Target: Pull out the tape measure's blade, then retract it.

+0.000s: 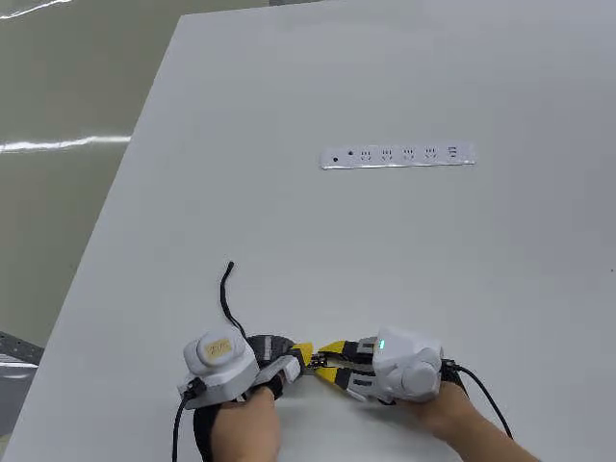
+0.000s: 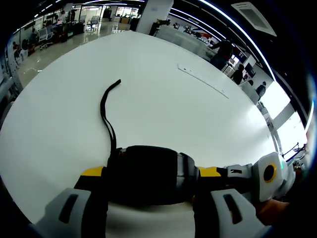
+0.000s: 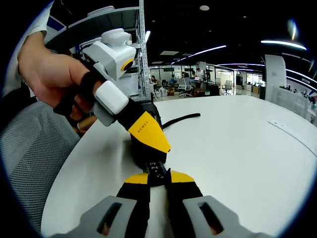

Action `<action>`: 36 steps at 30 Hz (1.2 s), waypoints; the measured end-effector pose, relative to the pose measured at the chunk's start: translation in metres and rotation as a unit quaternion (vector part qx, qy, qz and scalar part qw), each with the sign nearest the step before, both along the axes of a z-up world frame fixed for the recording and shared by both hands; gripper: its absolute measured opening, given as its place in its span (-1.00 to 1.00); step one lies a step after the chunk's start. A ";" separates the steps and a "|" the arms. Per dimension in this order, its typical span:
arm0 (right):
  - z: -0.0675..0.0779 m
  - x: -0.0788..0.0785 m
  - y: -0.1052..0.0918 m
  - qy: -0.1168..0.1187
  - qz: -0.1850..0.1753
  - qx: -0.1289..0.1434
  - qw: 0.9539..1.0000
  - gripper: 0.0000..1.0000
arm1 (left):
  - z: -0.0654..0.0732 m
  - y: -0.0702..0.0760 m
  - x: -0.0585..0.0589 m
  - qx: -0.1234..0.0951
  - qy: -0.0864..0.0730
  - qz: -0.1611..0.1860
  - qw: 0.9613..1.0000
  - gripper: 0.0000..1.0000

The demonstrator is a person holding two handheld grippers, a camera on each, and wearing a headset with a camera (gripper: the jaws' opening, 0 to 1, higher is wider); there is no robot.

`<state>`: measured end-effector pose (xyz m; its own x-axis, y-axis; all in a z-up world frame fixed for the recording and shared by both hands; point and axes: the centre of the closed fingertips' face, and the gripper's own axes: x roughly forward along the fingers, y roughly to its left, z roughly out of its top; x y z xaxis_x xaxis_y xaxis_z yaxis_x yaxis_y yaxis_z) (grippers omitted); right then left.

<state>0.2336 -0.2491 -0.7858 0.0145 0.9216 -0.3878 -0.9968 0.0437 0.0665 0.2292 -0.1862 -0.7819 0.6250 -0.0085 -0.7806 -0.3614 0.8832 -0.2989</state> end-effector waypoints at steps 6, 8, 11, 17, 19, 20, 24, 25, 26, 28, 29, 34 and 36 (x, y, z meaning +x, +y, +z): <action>0.000 -0.003 0.008 -0.005 0.005 -0.001 1.000 -0.78 | 0.000 0.000 0.001 -0.004 -0.001 0.002 1.000 0.36; 0.000 -0.003 0.011 -0.007 0.007 -0.001 1.000 -0.77 | 0.001 0.000 0.001 -0.005 -0.001 0.001 1.000 0.36; 0.000 -0.003 0.013 -0.009 0.011 -0.002 1.000 -0.77 | 0.001 0.000 0.000 -0.005 -0.001 0.000 1.000 0.36; 0.000 -0.003 0.012 -0.005 0.012 0.000 1.000 -0.76 | 0.001 0.001 0.000 -0.007 -0.002 0.001 1.000 0.37; 0.001 -0.003 0.012 -0.004 0.015 0.002 1.000 -0.74 | 0.002 0.001 0.000 -0.007 -0.002 0.001 1.000 0.37; 0.002 -0.004 0.011 -0.003 0.019 0.004 1.000 -0.73 | 0.001 0.000 0.000 -0.008 -0.002 0.001 1.000 0.37; 0.002 -0.005 0.008 0.001 0.030 0.002 1.000 -0.72 | 0.001 -0.001 -0.001 -0.002 -0.002 -0.004 1.000 0.37; 0.001 -0.005 0.009 -0.001 0.031 0.003 1.000 -0.72 | 0.002 -0.001 -0.001 -0.003 -0.002 -0.004 1.000 0.37; 0.001 -0.005 0.008 0.003 0.030 0.003 1.000 -0.72 | 0.001 0.000 0.000 -0.003 -0.002 -0.004 1.000 0.37; 0.002 -0.006 0.007 0.006 0.030 0.003 1.000 -0.72 | 0.000 0.000 0.000 -0.003 -0.002 -0.004 1.000 0.37; 0.001 -0.005 0.007 0.005 0.031 0.002 1.000 -0.72 | 0.001 0.000 0.000 -0.003 -0.002 -0.005 1.000 0.37; 0.000 -0.006 0.006 -0.001 0.036 0.000 0.999 -0.74 | 0.000 0.000 0.000 -0.003 -0.002 -0.004 1.000 0.37; -0.002 -0.005 0.007 -0.004 0.037 0.000 0.999 -0.76 | 0.001 0.000 0.000 -0.004 -0.002 -0.004 1.000 0.37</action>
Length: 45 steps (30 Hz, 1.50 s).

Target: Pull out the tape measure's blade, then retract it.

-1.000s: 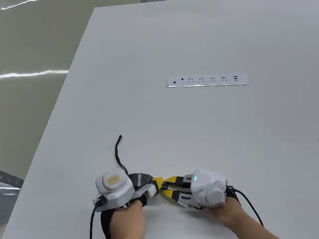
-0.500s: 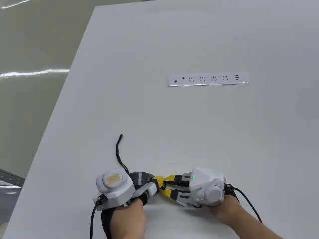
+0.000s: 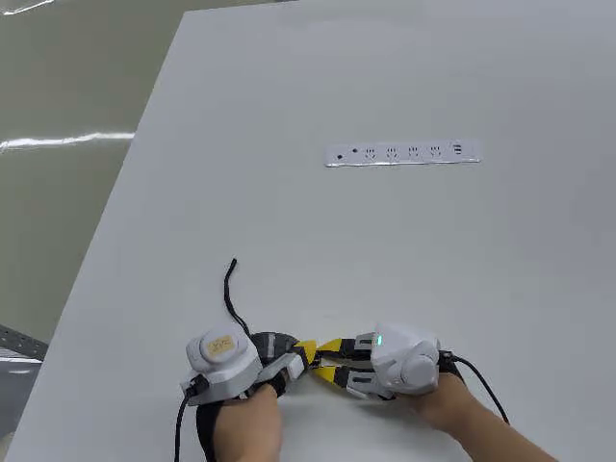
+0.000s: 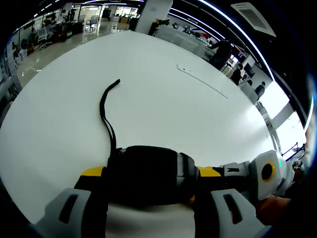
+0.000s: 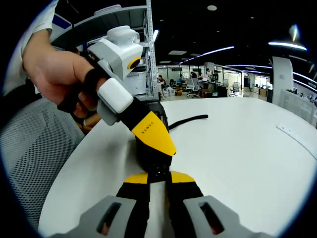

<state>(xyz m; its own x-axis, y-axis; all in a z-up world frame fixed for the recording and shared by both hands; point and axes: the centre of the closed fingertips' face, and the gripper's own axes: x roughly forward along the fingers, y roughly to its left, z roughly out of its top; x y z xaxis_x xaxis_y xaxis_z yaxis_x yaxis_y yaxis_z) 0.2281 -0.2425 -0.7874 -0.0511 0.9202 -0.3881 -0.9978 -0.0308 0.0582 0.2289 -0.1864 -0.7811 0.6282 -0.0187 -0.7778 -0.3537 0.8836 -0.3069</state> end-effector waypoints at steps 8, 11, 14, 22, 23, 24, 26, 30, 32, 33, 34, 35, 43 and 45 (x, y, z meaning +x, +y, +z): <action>0.002 -0.002 0.005 -0.006 0.005 -0.002 1.000 -0.78 | 0.000 0.000 0.000 -0.003 0.000 0.002 1.000 0.36; 0.002 -0.002 0.005 -0.006 0.006 -0.003 1.000 -0.78 | 0.000 0.000 0.000 -0.002 -0.001 0.003 1.000 0.36; 0.001 -0.001 0.005 -0.004 0.005 -0.003 1.000 -0.78 | 0.000 0.000 0.001 -0.002 -0.001 0.002 1.000 0.37; 0.001 -0.001 0.006 -0.002 0.001 -0.002 1.000 -0.75 | 0.000 0.000 0.000 -0.002 -0.006 0.001 1.000 0.37; 0.002 -0.001 0.006 -0.001 0.000 -0.002 1.000 -0.75 | 0.000 0.000 0.000 -0.003 -0.006 0.001 1.000 0.37; 0.002 -0.001 0.006 0.005 -0.003 -0.003 1.000 -0.75 | 0.000 0.000 0.000 -0.003 -0.006 0.001 1.000 0.37; 0.001 0.000 0.006 0.009 -0.005 -0.004 1.000 -0.74 | 0.000 0.001 0.001 -0.004 -0.006 0.001 1.000 0.37; 0.000 0.000 0.006 0.013 -0.008 -0.007 1.000 -0.73 | 0.001 0.001 0.000 -0.004 -0.009 -0.001 1.000 0.38; 0.001 0.000 0.006 0.016 -0.010 -0.009 1.000 -0.73 | 0.001 0.000 0.000 -0.003 -0.011 -0.003 1.000 0.39; 0.002 0.000 0.006 0.017 -0.011 -0.010 1.000 -0.73 | 0.001 0.000 0.000 -0.002 -0.012 -0.005 1.000 0.39; 0.002 0.000 0.006 0.018 -0.012 -0.011 1.000 -0.73 | 0.001 0.000 0.001 -0.003 -0.014 -0.005 1.000 0.39; 0.001 0.000 0.006 0.019 -0.012 -0.012 1.000 -0.73 | 0.001 0.000 0.000 -0.004 -0.014 -0.007 1.000 0.39; 0.002 0.000 0.005 0.025 -0.019 -0.015 0.999 -0.69 | 0.002 -0.001 0.000 -0.004 -0.018 -0.021 1.000 0.40; 0.002 0.001 0.005 0.028 -0.021 -0.015 0.999 -0.65 | 0.001 -0.002 0.000 0.002 -0.015 -0.031 0.999 0.40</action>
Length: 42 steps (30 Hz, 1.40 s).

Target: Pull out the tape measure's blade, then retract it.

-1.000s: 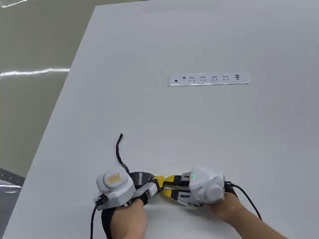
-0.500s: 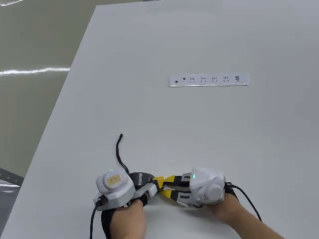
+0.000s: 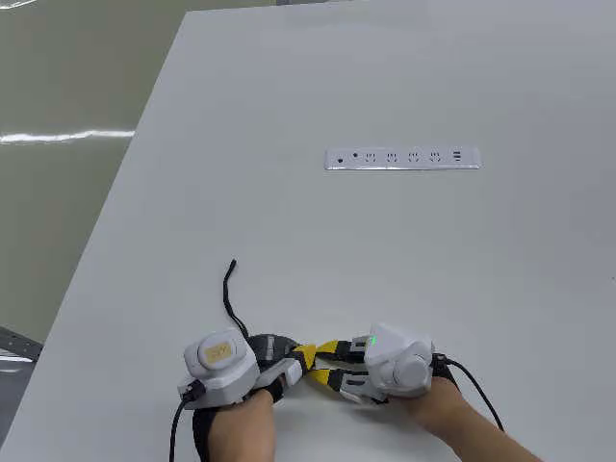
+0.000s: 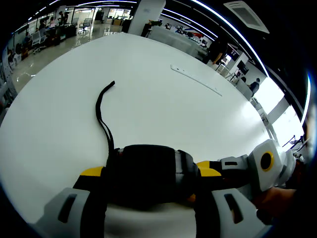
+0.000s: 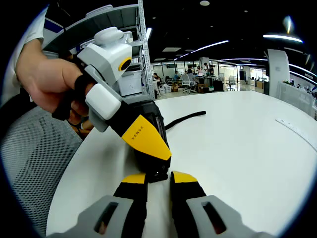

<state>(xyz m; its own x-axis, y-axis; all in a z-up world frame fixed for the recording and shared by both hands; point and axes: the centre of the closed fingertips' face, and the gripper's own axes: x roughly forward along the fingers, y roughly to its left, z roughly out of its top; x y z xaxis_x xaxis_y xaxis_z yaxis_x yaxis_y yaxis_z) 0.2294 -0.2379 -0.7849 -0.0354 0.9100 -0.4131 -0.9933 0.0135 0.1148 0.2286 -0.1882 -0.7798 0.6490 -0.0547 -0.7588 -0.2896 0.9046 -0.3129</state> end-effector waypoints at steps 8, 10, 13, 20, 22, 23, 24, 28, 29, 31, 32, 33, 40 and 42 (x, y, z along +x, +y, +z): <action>0.000 0.001 -0.001 0.001 -0.003 0.000 1.000 -0.58 | 0.001 -0.001 0.002 -0.006 -0.006 -0.002 1.000 0.48; 0.001 0.001 -0.001 0.000 -0.004 -0.001 1.000 -0.56 | 0.001 -0.001 0.002 -0.006 -0.007 -0.003 1.000 0.49; 0.001 -0.001 -0.001 0.003 -0.003 0.000 1.000 -0.51 | 0.001 -0.001 0.002 -0.006 -0.007 -0.004 1.000 0.49; 0.002 -0.003 0.001 0.004 -0.001 0.001 1.000 -0.48 | 0.001 -0.002 0.002 -0.009 -0.011 -0.011 1.000 0.49; 0.002 -0.003 0.000 0.003 -0.002 -0.001 1.000 -0.47 | 0.002 -0.003 0.001 -0.006 -0.014 -0.019 1.000 0.48; 0.003 -0.004 -0.001 0.002 -0.002 -0.001 1.000 -0.47 | 0.001 -0.003 0.001 -0.006 -0.015 -0.022 1.000 0.49; 0.004 -0.003 -0.002 0.002 -0.003 -0.001 1.000 -0.47 | 0.001 -0.003 0.001 -0.005 -0.016 -0.027 0.999 0.49; 0.006 -0.003 -0.004 0.001 -0.005 -0.003 1.000 -0.45 | 0.002 -0.005 0.000 -0.003 -0.017 -0.038 0.999 0.50; 0.006 -0.003 -0.005 0.000 -0.006 -0.003 1.000 -0.45 | 0.002 -0.005 0.000 -0.003 -0.018 -0.039 0.999 0.50; 0.006 -0.003 -0.006 0.002 -0.008 -0.005 1.000 -0.43 | 0.001 -0.004 0.000 -0.003 -0.019 -0.045 0.999 0.49; 0.006 -0.002 -0.006 0.002 -0.009 -0.005 1.000 -0.42 | 0.002 -0.005 0.000 -0.004 -0.020 -0.046 0.999 0.50; 0.006 -0.002 -0.006 0.003 -0.009 -0.007 1.000 -0.42 | 0.002 -0.005 0.000 -0.005 -0.023 -0.047 0.999 0.50; 0.007 -0.002 -0.009 0.003 -0.012 -0.012 1.000 -0.42 | 0.002 -0.005 0.000 -0.003 -0.026 -0.053 0.998 0.50; 0.006 -0.004 -0.011 0.000 -0.009 -0.016 1.000 -0.43 | 0.002 -0.005 0.000 -0.002 -0.026 -0.057 0.998 0.49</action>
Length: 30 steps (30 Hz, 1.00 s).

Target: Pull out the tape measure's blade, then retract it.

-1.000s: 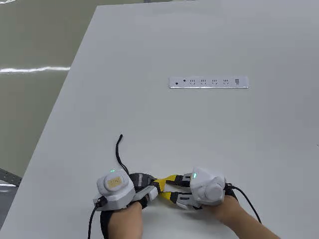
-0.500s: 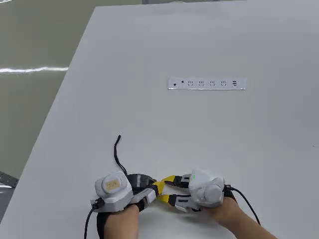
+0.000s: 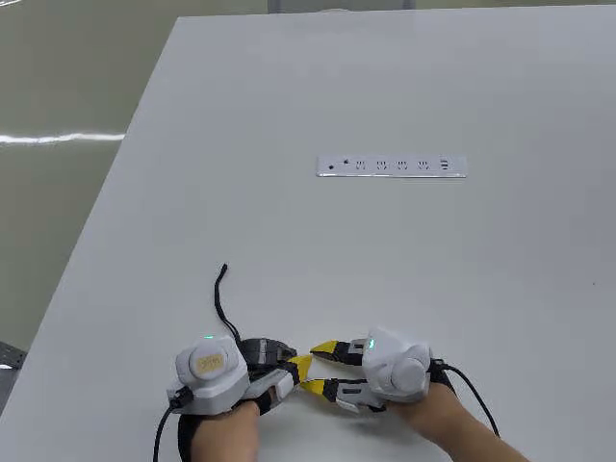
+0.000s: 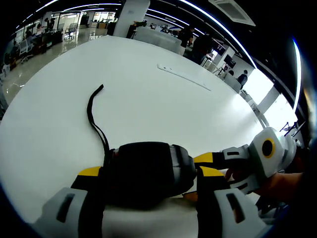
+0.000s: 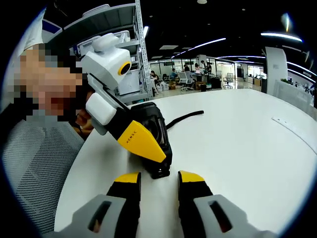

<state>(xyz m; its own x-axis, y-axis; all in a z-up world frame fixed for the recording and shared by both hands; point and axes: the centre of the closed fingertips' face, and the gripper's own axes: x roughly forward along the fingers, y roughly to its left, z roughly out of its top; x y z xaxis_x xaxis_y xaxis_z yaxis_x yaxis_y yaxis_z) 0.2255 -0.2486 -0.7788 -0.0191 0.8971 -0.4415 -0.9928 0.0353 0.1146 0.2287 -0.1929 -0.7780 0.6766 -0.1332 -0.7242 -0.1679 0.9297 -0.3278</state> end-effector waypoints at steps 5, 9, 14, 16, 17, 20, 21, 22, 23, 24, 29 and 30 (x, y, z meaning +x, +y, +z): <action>0.003 0.001 -0.005 0.003 -0.007 -0.003 1.000 -0.41 | -0.002 -0.001 -0.002 0.011 0.000 -0.026 1.000 0.48; 0.006 0.001 -0.009 0.006 -0.017 0.001 1.000 -0.39 | -0.003 -0.002 -0.005 0.019 -0.002 -0.048 0.999 0.48; 0.009 0.000 -0.014 0.007 -0.027 -0.002 1.000 -0.37 | -0.002 -0.002 -0.009 0.023 -0.004 -0.066 0.998 0.47; 0.010 0.000 -0.015 0.008 -0.030 -0.002 1.000 -0.37 | -0.003 -0.001 -0.010 0.026 -0.006 -0.070 0.997 0.44; 0.011 -0.001 -0.016 0.009 -0.034 -0.001 0.999 -0.36 | -0.002 -0.001 -0.011 0.026 -0.008 -0.075 0.997 0.44; 0.012 -0.002 -0.019 0.011 -0.039 -0.001 0.999 -0.35 | -0.002 -0.002 -0.012 0.025 -0.011 -0.086 0.996 0.45; 0.013 -0.003 -0.020 0.011 -0.039 -0.002 0.999 -0.35 | -0.003 -0.001 -0.013 0.026 -0.011 -0.088 0.996 0.45; 0.012 -0.003 -0.021 0.011 -0.040 -0.004 0.999 -0.35 | -0.003 -0.001 -0.014 0.026 -0.011 -0.090 0.996 0.45; 0.012 -0.004 -0.023 0.010 -0.041 -0.004 0.999 -0.35 | -0.003 0.000 -0.014 0.027 -0.012 -0.093 0.995 0.44; 0.011 -0.004 -0.024 0.010 -0.043 -0.004 0.999 -0.35 | -0.003 0.000 -0.015 0.024 -0.014 -0.096 0.995 0.43; 0.012 -0.006 -0.030 0.012 -0.052 -0.006 0.999 -0.34 | -0.002 -0.002 -0.019 0.021 -0.019 -0.113 0.993 0.44; 0.012 -0.006 -0.031 0.012 -0.052 -0.006 0.999 -0.34 | -0.003 -0.001 -0.019 0.023 -0.019 -0.116 0.993 0.44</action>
